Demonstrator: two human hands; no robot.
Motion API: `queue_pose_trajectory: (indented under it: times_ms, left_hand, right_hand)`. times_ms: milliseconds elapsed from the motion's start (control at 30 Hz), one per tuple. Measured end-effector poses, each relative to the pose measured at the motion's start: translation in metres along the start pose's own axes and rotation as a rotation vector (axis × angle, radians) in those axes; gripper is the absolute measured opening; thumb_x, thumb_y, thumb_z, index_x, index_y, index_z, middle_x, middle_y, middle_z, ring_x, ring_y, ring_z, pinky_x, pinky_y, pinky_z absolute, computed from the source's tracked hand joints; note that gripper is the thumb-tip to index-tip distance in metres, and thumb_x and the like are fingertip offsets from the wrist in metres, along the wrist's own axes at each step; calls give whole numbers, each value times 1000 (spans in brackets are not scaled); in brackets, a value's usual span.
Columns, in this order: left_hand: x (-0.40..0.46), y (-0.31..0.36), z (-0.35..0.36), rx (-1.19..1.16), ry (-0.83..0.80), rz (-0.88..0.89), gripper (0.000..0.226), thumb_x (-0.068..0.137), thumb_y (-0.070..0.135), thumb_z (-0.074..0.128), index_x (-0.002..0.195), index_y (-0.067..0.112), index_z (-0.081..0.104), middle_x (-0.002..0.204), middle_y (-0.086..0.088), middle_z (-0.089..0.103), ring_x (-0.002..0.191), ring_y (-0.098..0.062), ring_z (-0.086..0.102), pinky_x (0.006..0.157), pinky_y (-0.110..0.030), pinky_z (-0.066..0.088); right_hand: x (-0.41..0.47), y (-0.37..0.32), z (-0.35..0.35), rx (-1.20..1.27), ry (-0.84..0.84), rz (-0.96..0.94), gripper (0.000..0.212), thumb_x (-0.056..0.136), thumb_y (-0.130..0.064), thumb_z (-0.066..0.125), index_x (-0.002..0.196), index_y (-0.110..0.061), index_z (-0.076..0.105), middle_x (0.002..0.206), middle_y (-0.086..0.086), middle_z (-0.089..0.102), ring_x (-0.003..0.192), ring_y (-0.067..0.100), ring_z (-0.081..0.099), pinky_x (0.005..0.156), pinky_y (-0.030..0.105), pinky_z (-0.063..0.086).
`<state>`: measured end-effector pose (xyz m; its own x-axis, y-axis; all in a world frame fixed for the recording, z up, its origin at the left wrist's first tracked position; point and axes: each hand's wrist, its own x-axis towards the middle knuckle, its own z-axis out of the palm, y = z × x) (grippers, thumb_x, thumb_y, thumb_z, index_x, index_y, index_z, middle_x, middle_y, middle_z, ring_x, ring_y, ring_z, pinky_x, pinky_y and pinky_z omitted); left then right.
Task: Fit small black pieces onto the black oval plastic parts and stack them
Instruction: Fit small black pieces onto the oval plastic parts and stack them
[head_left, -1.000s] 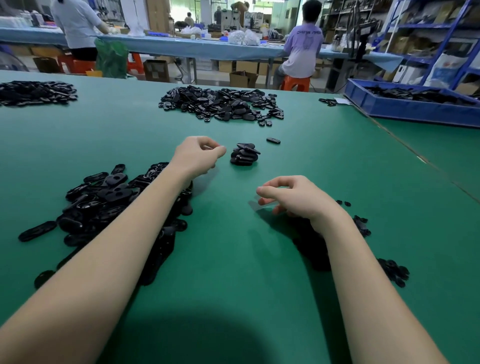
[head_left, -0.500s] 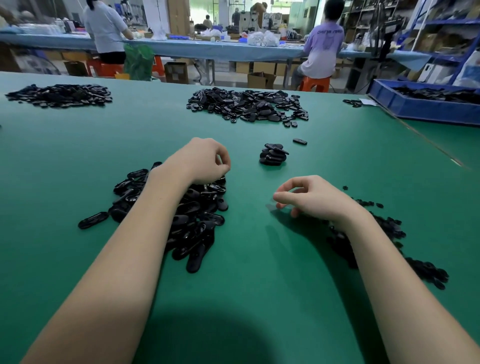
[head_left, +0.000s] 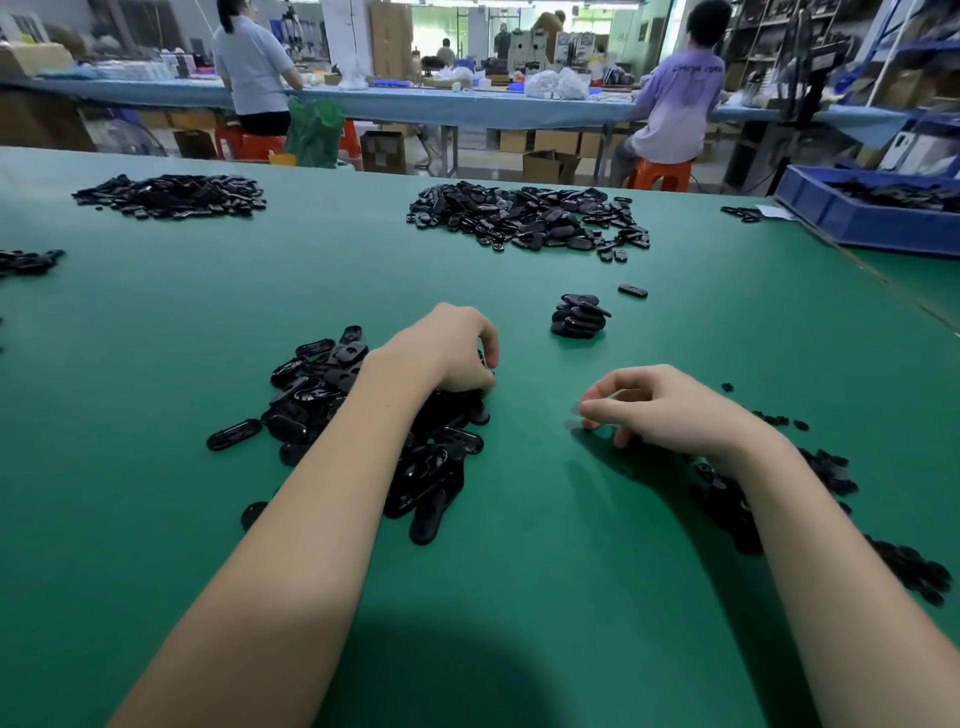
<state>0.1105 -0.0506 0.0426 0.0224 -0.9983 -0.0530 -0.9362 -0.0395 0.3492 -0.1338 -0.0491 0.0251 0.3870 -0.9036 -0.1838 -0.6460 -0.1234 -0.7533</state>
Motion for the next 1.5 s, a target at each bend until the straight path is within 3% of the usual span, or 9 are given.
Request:
queue_pose_trajectory:
  times_ms: [167, 267, 333, 500, 600, 733, 933, 1167, 1500]
  left_hand:
    - [1, 11, 5, -6, 187, 91, 15, 90, 21, 62, 102, 30, 67, 98, 4, 69, 93, -18, 64, 84, -35, 55]
    - [1, 30, 10, -281, 214, 173, 15, 90, 19, 64, 98, 29, 71, 83, 8, 70, 74, -5, 63, 72, -23, 53]
    - [-1, 44, 16, -485, 184, 213, 15, 91, 21, 65, 95, 32, 74, 83, 5, 72, 65, -3, 64, 66, -15, 51]
    - [-6, 67, 30, -932, 52, 213, 13, 94, 8, 65, 102, 11, 75, 72, 1, 72, 63, -12, 66, 79, -25, 60]
    - [-8, 71, 31, -1077, -57, 214, 18, 93, 1, 66, 109, 5, 72, 84, -8, 73, 71, -13, 67, 77, -22, 59]
    - [-9, 68, 27, -999, -148, 192, 19, 89, 9, 73, 107, 16, 73, 92, 0, 77, 79, -9, 70, 67, -17, 54]
    - [-7, 65, 27, -961, -113, 129, 18, 88, 13, 76, 101, 23, 72, 87, 9, 78, 75, -3, 70, 59, -13, 51]
    - [-8, 65, 29, -928, -104, 126, 19, 87, 11, 75, 98, 25, 70, 87, 9, 78, 74, -3, 68, 61, -15, 49]
    - [-4, 61, 34, -985, -118, 118, 22, 84, 2, 76, 99, 18, 69, 92, -3, 78, 81, -11, 71, 79, -27, 61]
  right_hand:
    - [-1, 1, -1, 11, -7, 0, 14, 94, -38, 70, 98, -25, 73, 87, -14, 78, 64, 4, 66, 75, 28, 45]
    - [-2, 1, -2, 69, 40, -19, 14, 94, -37, 70, 101, -25, 71, 90, -12, 79, 64, 8, 66, 73, 28, 47]
    - [-2, 1, -5, 177, 95, -25, 15, 93, -37, 71, 103, -26, 70, 92, -11, 79, 64, 8, 66, 69, 27, 48]
    - [-6, 5, -23, 364, 245, -57, 12, 92, -32, 75, 98, -22, 72, 89, -8, 79, 59, 5, 61, 57, 17, 46]
    - [-11, 10, -33, 351, 273, -44, 8, 89, -29, 76, 92, -23, 73, 87, -4, 78, 60, 7, 57, 58, 19, 42]
    - [-17, 13, -39, 233, 321, -9, 12, 92, -35, 72, 91, -23, 73, 89, -4, 79, 59, 9, 60, 66, 29, 44]
    - [-21, 18, -60, -434, 194, 249, 18, 72, -49, 83, 69, -33, 76, 64, -19, 70, 81, 8, 67, 81, 32, 56]
    - [-23, 14, -51, -471, 106, 336, 22, 51, -51, 89, 68, -48, 75, 88, -13, 72, 88, 16, 69, 85, 38, 60]
    - [-18, 18, -50, -431, 162, 240, 5, 75, -32, 74, 73, -36, 76, 87, -9, 75, 86, 15, 69, 83, 34, 59]
